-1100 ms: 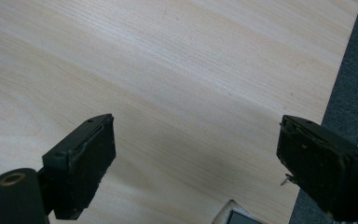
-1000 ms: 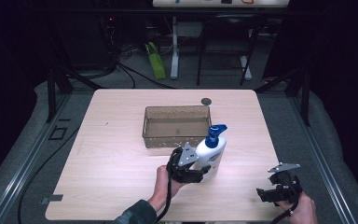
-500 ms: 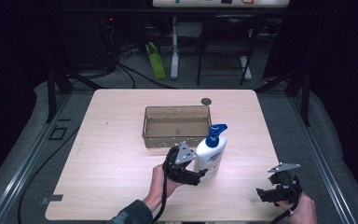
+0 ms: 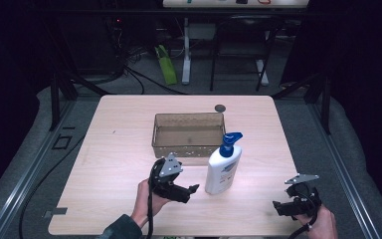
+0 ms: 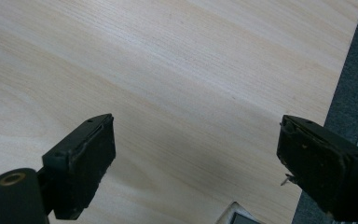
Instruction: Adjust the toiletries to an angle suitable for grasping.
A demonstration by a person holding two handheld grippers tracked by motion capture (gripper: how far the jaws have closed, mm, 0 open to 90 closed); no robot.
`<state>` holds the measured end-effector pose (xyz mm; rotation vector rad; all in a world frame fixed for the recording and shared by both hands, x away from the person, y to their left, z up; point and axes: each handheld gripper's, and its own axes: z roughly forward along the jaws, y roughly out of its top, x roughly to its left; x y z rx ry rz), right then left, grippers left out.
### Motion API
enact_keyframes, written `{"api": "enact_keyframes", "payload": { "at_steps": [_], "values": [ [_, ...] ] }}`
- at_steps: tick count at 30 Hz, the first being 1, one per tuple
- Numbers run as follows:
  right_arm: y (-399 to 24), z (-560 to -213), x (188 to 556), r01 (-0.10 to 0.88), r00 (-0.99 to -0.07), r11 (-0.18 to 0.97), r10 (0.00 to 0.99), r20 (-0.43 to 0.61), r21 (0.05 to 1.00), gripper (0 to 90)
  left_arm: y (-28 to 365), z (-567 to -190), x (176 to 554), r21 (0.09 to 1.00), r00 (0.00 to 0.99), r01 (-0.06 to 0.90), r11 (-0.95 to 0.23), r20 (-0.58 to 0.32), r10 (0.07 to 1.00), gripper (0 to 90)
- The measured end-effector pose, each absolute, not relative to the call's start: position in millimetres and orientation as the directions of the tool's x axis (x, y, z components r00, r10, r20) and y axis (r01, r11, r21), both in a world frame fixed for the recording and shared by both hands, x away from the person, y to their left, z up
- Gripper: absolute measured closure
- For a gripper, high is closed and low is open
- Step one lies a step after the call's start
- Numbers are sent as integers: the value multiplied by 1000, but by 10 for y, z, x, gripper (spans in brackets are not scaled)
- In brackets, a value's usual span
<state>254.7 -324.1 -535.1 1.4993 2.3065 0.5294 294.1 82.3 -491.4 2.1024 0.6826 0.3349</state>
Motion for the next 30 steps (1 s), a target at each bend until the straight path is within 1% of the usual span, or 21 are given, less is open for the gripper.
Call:
{"api": "enact_keyframes", "payload": {
  "at_steps": [14,24,30],
  "values": [
    [-3215,-5348,2543,791,-389,376,918,-78,483,105,1409,-4888,2851,794,752,411,-448,-18,659,2],
    [-3219,-5350,2543,790,-388,376,918,-80,484,104,1924,-4924,2800,772,690,463,-435,-6,723,0],
    [-3206,-5345,2540,787,-393,381,916,-82,486,103,2159,-4934,2772,770,656,484,-415,-5,755,0]
  ]
}}
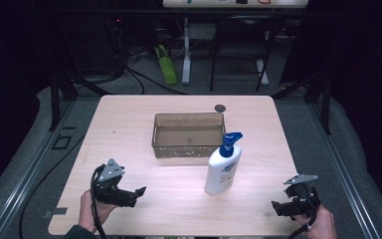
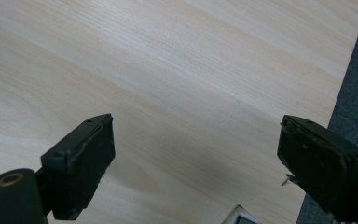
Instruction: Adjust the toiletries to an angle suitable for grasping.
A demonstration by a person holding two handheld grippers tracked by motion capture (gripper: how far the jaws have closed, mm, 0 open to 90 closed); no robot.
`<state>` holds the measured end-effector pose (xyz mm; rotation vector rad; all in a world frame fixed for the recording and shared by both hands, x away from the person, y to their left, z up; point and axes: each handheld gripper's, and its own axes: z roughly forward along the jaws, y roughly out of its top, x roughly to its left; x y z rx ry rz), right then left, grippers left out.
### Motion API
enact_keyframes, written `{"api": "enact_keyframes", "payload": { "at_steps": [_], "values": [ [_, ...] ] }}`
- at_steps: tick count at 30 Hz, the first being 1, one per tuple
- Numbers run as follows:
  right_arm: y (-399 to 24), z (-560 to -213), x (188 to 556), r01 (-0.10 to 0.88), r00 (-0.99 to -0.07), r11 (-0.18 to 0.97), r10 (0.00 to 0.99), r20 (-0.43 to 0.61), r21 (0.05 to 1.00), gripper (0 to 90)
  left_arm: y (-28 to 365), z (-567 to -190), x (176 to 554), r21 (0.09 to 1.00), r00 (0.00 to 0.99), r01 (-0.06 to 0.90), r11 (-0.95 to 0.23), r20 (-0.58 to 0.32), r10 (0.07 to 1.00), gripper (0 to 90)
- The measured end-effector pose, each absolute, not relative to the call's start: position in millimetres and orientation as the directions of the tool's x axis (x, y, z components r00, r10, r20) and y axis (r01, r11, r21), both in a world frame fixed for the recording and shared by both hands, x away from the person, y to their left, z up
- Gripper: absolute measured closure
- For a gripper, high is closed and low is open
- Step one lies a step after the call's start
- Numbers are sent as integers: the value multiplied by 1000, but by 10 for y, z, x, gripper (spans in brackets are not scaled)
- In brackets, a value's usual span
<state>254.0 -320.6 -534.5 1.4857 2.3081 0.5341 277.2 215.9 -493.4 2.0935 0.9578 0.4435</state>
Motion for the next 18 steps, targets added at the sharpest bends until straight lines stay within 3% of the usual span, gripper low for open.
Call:
{"api": "enact_keyframes", "payload": {
  "at_steps": [18],
  "values": [
    [-3192,-5345,2537,784,-396,383,915,-80,488,94,2408,-4976,2771,761,605,530,-375,-29,796,0]
  ]
}}
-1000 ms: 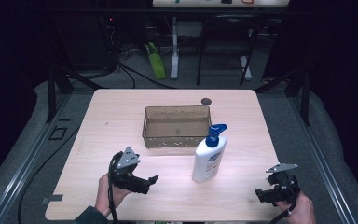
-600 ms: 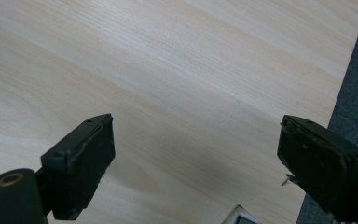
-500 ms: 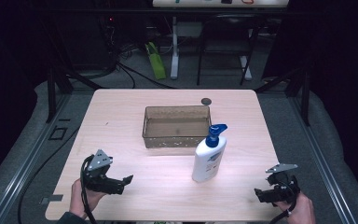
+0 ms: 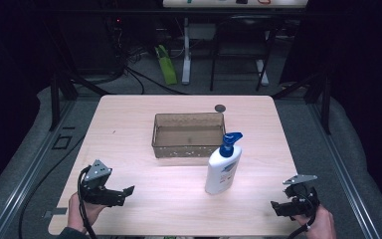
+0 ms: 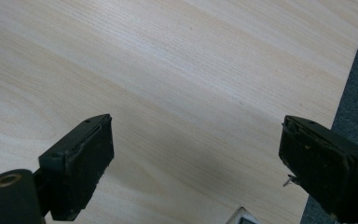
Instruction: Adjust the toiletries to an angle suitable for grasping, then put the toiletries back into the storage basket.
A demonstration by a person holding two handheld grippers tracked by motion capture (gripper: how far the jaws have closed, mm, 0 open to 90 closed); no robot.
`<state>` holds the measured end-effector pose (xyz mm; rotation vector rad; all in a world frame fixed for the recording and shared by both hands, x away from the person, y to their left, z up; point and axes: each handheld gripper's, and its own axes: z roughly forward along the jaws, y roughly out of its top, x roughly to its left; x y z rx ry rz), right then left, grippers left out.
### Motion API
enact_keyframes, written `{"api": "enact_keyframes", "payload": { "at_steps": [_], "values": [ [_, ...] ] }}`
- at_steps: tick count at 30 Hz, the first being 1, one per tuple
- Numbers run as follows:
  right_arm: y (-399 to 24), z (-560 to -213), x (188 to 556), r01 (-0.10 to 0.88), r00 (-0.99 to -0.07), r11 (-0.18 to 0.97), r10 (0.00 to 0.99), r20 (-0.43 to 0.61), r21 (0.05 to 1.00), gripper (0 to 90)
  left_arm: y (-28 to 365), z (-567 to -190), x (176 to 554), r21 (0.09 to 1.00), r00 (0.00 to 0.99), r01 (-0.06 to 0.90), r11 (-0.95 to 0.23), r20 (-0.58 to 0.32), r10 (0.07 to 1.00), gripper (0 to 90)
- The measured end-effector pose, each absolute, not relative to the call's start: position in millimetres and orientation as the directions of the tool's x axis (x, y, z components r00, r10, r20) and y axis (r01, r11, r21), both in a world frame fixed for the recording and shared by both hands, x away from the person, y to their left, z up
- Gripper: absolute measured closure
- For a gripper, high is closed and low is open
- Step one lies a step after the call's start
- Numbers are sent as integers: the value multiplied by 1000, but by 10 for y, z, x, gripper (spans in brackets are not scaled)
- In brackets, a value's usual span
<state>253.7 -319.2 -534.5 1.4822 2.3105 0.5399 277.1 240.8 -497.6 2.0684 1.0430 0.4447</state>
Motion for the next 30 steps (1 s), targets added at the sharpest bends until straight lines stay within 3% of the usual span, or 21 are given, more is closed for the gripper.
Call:
{"api": "enact_keyframes", "payload": {
  "at_steps": [30],
  "values": [
    [-3008,-5225,2491,736,-424,384,903,-63,558,0,2398,-5116,2825,727,554,575,-375,-9,832,0]
  ]
}}
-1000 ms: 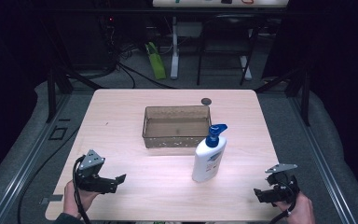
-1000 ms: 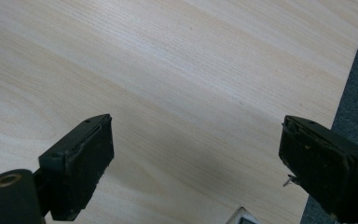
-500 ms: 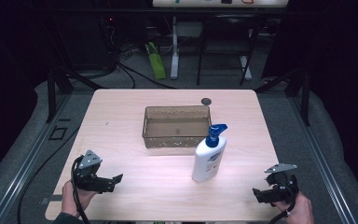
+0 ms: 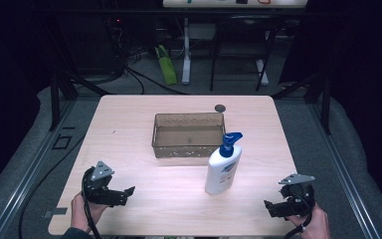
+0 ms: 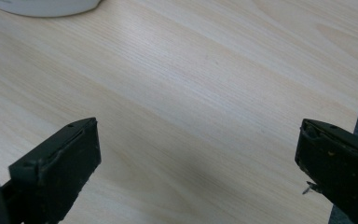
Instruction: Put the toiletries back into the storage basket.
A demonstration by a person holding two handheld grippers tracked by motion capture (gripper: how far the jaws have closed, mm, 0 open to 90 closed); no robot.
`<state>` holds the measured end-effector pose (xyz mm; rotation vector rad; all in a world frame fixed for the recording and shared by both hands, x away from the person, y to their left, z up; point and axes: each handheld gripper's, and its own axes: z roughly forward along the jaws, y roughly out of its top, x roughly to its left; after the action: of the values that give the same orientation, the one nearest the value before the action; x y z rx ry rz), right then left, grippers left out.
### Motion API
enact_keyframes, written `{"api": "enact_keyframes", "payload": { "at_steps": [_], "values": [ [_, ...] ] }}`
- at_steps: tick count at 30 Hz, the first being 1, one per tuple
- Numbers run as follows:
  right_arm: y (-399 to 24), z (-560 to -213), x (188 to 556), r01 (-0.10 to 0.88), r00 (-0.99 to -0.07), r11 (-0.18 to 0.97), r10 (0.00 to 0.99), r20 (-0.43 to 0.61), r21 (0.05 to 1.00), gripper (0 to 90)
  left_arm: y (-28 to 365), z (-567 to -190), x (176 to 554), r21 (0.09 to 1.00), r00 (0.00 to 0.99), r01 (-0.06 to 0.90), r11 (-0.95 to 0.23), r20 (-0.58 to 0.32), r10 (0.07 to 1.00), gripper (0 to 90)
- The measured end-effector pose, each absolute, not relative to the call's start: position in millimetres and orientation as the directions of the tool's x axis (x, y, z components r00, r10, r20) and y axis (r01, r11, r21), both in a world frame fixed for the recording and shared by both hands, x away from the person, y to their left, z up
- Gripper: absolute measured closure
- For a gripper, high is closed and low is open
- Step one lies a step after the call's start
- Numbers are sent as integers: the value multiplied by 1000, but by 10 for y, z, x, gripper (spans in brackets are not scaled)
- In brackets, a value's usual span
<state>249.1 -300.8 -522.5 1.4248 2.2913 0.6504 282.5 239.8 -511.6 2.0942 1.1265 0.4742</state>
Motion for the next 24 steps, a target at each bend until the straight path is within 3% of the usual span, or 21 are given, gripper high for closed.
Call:
{"api": "enact_keyframes", "payload": {
  "at_steps": [12,24],
  "values": [
    [-2803,-5063,2446,688,-453,362,891,-17,629,0,2461,-5109,2831,726,534,583,-364,-5,845,0],
    [-2624,-4936,2461,639,-473,350,881,-10,684,0,2557,-5162,2895,681,431,676,-282,-55,901,0]
  ]
}}
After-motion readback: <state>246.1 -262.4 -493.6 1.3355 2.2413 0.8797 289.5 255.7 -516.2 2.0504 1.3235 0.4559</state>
